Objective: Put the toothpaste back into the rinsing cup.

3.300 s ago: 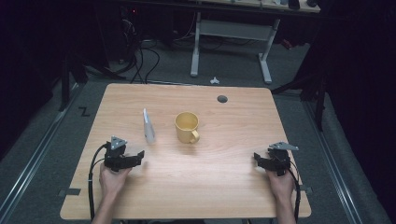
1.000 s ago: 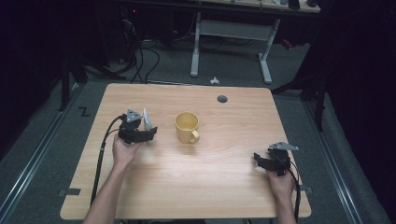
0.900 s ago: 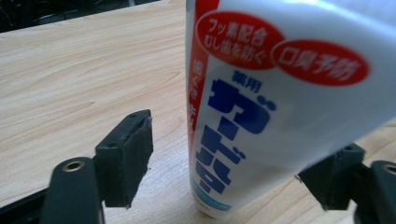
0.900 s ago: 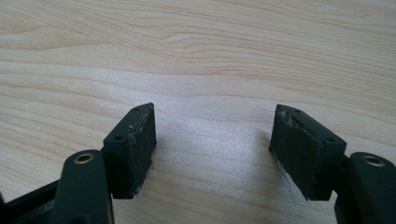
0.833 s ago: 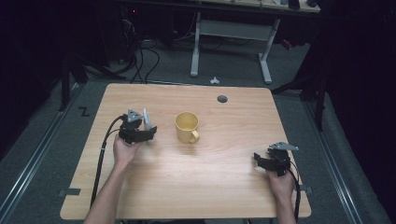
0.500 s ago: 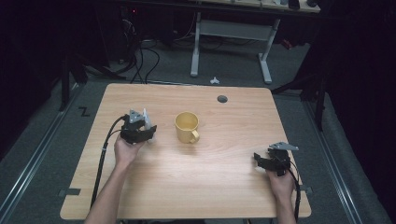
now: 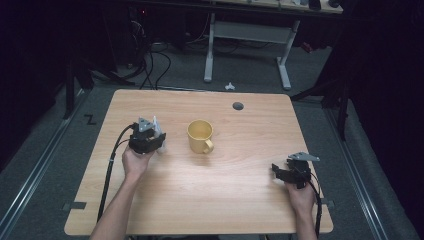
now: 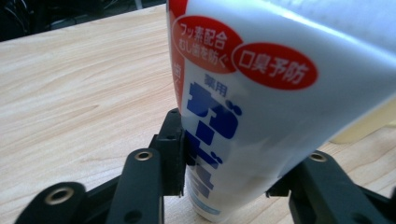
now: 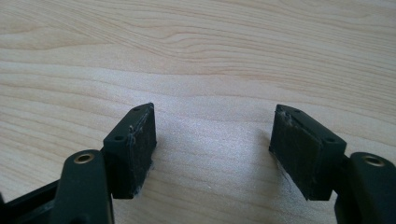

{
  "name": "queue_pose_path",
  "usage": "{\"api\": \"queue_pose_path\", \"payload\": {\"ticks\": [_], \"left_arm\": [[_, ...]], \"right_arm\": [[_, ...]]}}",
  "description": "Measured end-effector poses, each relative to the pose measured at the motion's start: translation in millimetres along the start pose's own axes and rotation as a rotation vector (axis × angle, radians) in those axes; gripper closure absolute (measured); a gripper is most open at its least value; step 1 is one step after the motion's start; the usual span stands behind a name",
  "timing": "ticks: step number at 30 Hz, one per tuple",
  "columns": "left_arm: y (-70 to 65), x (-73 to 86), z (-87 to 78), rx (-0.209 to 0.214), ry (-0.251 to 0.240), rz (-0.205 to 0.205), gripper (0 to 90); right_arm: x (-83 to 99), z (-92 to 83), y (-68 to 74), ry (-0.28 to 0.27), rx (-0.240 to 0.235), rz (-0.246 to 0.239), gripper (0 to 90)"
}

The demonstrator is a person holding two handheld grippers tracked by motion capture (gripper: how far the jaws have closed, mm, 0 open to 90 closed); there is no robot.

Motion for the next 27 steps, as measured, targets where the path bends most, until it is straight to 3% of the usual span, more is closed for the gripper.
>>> {"api": "queue_pose_path", "payload": {"ticks": [11, 18, 27], "left_arm": [[0.8, 0.1, -4.5, 0.027, 0.02, -0.029, 65.3], [-2.6, -1.6, -11.1, 0.054, 0.008, -0.021, 65.9], [-10.3, -11.4, -27.1, 0.069, -0.016, 0.019, 66.4]], "right_arm": [[0.0, 0.0, 0.0, 0.0, 0.0, 0.0, 31.5], [0.0, 0.0, 0.0, 0.0, 0.0, 0.0, 31.5], [0.1, -0.1, 0.2, 0.001, -0.001, 0.002, 31.5]]}}
Point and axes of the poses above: each handheld gripper's, and its own axes: z roughly forward along the jaws, x roughly out of its underside, y roughly to its left, the point moved 2 cm from there along z, roughly forward along the jaws, and after that the axes turned 12 degrees about y, right-handed, at the moved point
